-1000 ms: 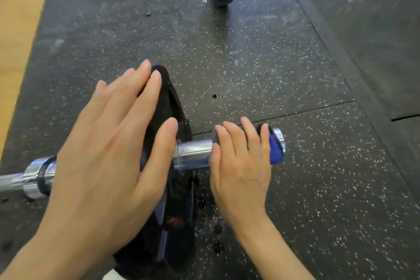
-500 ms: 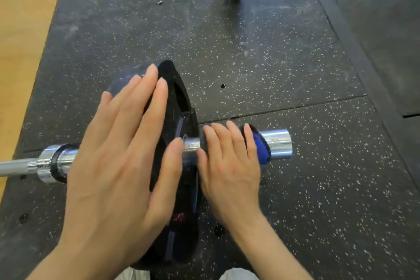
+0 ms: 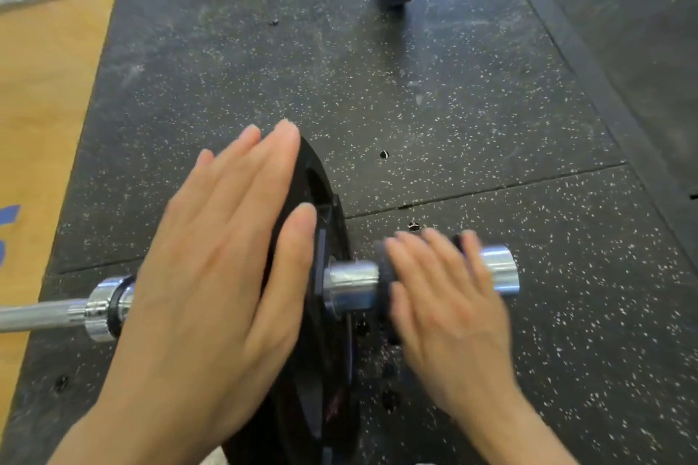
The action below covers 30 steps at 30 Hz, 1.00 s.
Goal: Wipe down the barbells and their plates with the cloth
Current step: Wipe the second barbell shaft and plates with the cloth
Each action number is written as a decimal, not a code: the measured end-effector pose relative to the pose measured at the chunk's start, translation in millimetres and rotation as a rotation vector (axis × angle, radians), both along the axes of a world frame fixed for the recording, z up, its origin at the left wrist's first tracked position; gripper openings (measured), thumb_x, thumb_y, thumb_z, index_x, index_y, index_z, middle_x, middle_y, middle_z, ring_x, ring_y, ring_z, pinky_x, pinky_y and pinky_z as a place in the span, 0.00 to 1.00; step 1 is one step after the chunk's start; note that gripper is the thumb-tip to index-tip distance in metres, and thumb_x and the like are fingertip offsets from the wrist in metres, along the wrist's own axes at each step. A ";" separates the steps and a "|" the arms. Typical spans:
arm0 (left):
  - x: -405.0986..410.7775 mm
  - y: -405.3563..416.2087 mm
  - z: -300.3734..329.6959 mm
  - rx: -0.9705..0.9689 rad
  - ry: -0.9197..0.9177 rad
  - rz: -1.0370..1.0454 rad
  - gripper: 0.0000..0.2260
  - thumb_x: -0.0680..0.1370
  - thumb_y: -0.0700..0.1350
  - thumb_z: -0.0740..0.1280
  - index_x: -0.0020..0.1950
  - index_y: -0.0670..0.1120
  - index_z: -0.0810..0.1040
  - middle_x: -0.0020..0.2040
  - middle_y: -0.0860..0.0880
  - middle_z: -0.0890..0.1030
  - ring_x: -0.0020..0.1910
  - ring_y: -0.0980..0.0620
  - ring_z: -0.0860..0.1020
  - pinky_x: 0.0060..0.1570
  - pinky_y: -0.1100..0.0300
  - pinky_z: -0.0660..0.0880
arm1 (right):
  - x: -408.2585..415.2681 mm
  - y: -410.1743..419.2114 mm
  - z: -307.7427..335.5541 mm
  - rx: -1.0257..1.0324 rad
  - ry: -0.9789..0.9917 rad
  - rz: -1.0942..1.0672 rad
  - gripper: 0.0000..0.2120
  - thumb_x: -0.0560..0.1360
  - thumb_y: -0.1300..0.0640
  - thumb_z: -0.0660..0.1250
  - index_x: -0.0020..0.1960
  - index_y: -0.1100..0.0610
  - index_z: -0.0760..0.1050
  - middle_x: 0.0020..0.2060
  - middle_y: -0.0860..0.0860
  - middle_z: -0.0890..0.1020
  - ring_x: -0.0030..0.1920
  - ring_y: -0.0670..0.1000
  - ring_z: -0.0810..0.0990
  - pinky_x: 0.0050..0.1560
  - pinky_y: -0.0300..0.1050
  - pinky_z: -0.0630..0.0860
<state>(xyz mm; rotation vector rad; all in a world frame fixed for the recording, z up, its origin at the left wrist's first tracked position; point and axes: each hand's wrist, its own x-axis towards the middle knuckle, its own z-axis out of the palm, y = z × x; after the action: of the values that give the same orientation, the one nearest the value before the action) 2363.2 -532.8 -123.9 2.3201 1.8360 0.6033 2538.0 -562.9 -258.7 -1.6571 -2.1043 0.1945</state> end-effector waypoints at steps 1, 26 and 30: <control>2.1 -0.7 -0.4 -0.033 -0.021 0.007 0.25 0.84 0.50 0.52 0.77 0.40 0.67 0.77 0.48 0.68 0.77 0.53 0.62 0.78 0.62 0.49 | 6.3 2.8 5.9 0.005 -0.033 -0.066 0.21 0.84 0.53 0.52 0.70 0.58 0.76 0.66 0.53 0.79 0.71 0.57 0.73 0.79 0.57 0.53; 8.5 -22.0 -5.0 0.006 0.055 -0.025 0.27 0.80 0.51 0.57 0.75 0.38 0.69 0.76 0.45 0.69 0.76 0.49 0.66 0.76 0.56 0.57 | -45.2 -3.4 -1.6 0.052 -0.054 -0.016 0.18 0.79 0.56 0.57 0.60 0.60 0.82 0.58 0.54 0.84 0.60 0.60 0.81 0.71 0.59 0.64; 8.0 -18.7 -3.0 -0.003 0.029 -0.011 0.27 0.80 0.51 0.57 0.76 0.39 0.69 0.76 0.47 0.69 0.76 0.51 0.65 0.77 0.58 0.55 | -11.0 3.9 1.1 0.057 -0.133 0.080 0.18 0.83 0.53 0.55 0.62 0.56 0.81 0.58 0.52 0.83 0.65 0.59 0.79 0.75 0.59 0.61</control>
<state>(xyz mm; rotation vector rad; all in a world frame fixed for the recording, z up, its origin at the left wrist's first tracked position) 2371.2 -551.5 -126.9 2.3480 1.8335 0.5675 2527.0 -559.1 -257.6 -1.5947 -2.2544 0.0497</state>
